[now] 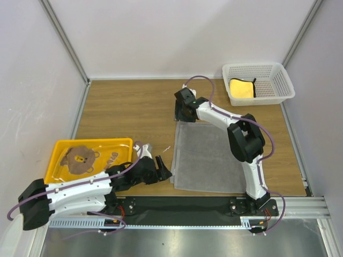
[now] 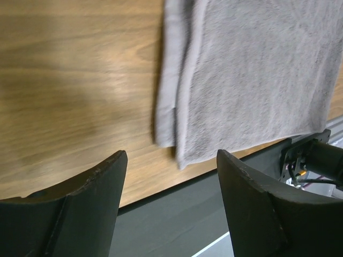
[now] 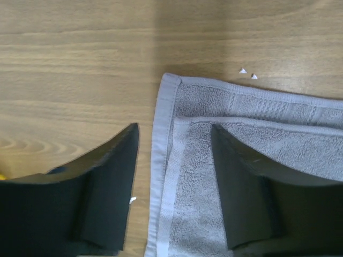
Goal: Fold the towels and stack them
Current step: Fold the towel
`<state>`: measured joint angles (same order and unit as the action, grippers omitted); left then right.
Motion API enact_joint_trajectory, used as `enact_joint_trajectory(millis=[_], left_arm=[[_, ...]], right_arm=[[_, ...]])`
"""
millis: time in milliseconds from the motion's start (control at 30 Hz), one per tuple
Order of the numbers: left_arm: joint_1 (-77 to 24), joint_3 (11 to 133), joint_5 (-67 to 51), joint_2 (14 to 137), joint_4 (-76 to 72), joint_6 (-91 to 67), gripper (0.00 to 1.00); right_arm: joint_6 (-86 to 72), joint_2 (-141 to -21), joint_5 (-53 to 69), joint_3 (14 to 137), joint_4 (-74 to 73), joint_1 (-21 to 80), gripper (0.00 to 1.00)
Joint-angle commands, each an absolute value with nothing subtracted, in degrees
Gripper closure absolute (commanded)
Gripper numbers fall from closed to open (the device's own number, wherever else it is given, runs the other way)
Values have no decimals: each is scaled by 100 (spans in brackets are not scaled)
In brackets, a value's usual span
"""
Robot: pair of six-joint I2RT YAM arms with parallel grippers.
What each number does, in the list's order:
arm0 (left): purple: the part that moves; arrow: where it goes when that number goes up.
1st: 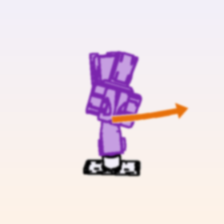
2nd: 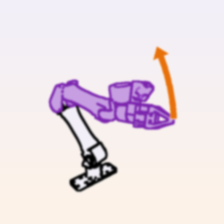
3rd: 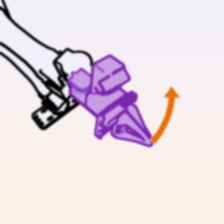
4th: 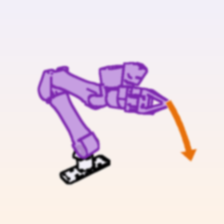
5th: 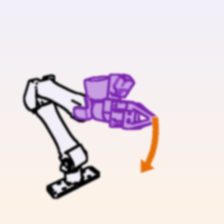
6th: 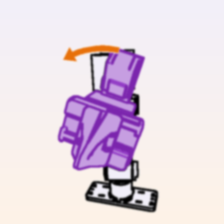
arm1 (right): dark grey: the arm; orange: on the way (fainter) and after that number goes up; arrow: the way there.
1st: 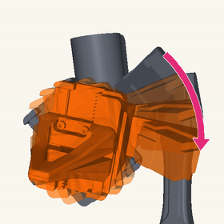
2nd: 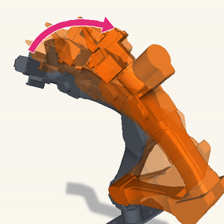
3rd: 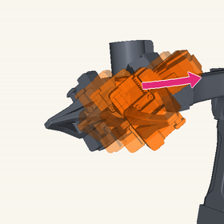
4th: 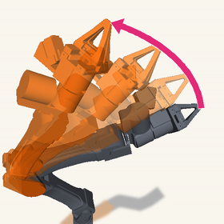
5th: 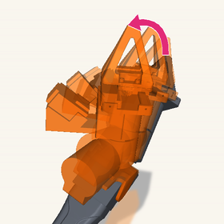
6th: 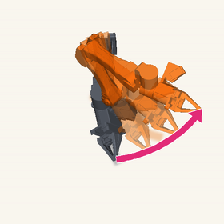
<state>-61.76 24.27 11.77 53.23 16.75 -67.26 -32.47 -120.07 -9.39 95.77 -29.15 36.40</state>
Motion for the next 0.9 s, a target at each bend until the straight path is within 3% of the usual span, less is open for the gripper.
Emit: enact_joint_trajectory(millis=[0, 233, 400, 567, 667, 867], left_arm=[[-6205, 2197, 1248, 4888, 1538, -7066, 27], [-6205, 2136, 1152, 5053, 1504, -6952, 27], [-6205, 2127, 1107, 5089, 1424, -6882, 28], [-6205, 2066, 1055, 5071, 1336, -6829, 29], [-6205, 2039, 1037, 5071, 1318, -6820, 29], [-6240, 2065, 949, 5203, 1169, -6653, 30]], right_arm=[[-3305, -12163, -1660, 10054, -3480, 3840, 42], [-3340, -12726, -1995, 10625, -4042, 3999, 46], [-3322, -12806, -2136, 10644, -4140, 4034, 55], [-3357, -12902, -2110, 10608, -4201, 4051, 57], [-3357, -12920, -2118, 10582, -4131, 4078, 64], [-3287, -12937, -2197, 10591, -4078, 4078, 94]])
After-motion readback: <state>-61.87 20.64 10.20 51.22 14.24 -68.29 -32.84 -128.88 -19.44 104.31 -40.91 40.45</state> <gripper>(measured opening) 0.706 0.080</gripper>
